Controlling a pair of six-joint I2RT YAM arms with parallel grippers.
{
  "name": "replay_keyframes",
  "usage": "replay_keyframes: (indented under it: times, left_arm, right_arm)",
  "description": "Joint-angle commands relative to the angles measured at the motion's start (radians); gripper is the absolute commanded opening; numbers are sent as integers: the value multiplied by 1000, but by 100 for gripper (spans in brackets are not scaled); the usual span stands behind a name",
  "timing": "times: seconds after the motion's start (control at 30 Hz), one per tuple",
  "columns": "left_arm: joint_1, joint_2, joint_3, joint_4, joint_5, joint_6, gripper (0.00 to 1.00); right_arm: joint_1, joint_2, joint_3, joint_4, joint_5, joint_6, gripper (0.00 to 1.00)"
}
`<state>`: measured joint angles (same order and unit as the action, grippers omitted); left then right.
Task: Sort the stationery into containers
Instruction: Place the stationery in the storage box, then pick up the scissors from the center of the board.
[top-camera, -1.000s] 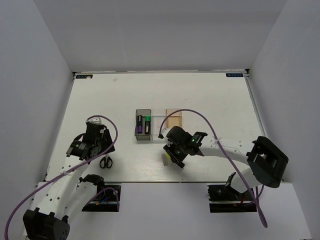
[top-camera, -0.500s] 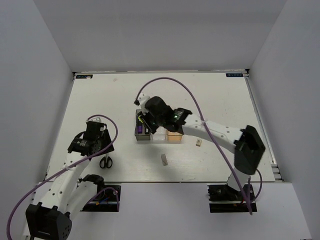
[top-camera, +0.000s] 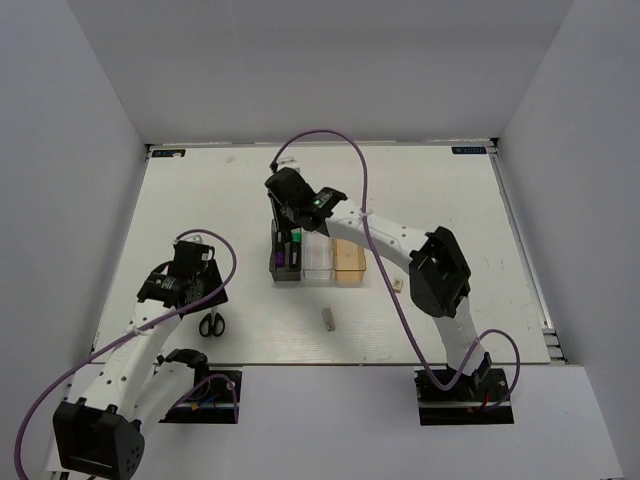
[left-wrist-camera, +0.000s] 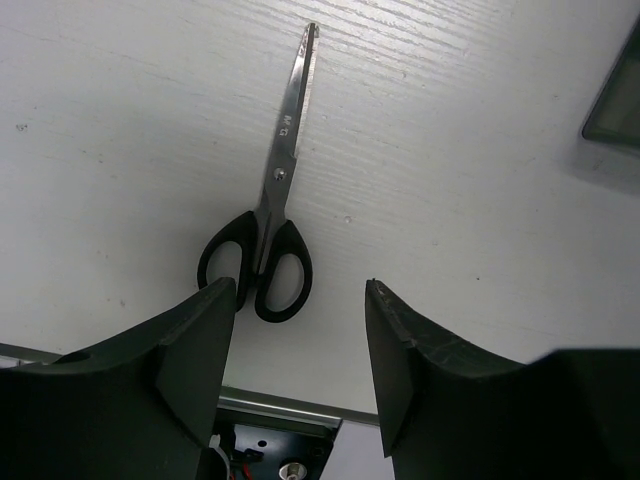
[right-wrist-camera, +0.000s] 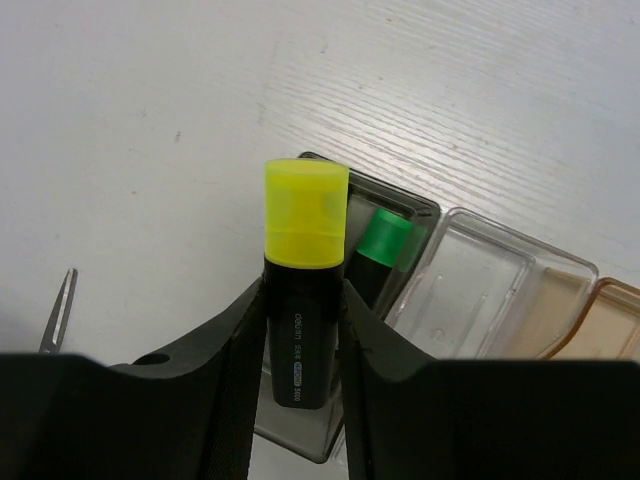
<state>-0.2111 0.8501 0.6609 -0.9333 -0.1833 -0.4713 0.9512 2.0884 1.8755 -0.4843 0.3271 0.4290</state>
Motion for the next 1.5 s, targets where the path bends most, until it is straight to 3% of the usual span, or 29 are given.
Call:
replay_keyframes:
  times: [0.0, 0.2, 0.3, 0.33, 0.37, 0.47, 0.63, 0.7, 0.77, 0.8, 0.9, 0.93, 1.0, 1.13, 1.47]
  left_arm:
    - [7, 6, -3, 21, -1, 3, 65]
    - [10, 90, 14, 53, 5, 0, 72]
    - [10, 156, 29, 59, 8, 3, 72]
    - [12, 167, 38, 59, 13, 6, 72]
    - [12, 176, 45, 60, 15, 10, 72]
    - [12, 219, 54, 59, 4, 22, 71]
    - [10, 256, 68, 37, -27, 31, 61]
    - [13, 247, 68, 22, -30, 23, 41]
    - [1, 236, 65, 2, -30, 14, 29]
    - [-5, 228, 62, -7, -19, 11, 25]
    - [-31, 205, 55, -45, -2, -7, 23]
    - [-37, 205, 52, -50, -2, -21, 23]
    - [-57, 202, 46, -84, -5, -33, 23]
    - [-71, 216, 20, -87, 1, -82, 28]
    - [-113, 309, -7, -44, -27, -167, 29]
  right_arm:
    - [-28, 10, -18, -45, -22, 71, 0]
    - [-38, 30, -61, -53, -145, 47, 0]
    - [-40, 25, -73, -31, -189, 28, 21]
    - [-39, 15, -88, -21, -197, 18, 34]
    - [-40, 9, -93, -16, -207, 11, 41]
    - [-40, -14, -114, 4, -221, -2, 55]
    - [-40, -68, -148, 44, -244, -29, 56]
    - [-40, -103, -167, 53, -255, -42, 54]
    - [-45, -151, -194, 59, -264, -56, 43]
    - [-45, -166, -202, 58, -272, -62, 27]
    - [-54, -241, -259, 62, -354, -134, 2]
    - [-57, -270, -285, 62, -396, -160, 0]
    - [-75, -319, -358, 79, -474, -237, 0]
    - [-118, -442, -486, 142, -566, -280, 40]
    - [-235, -579, -659, 197, -686, -219, 43]
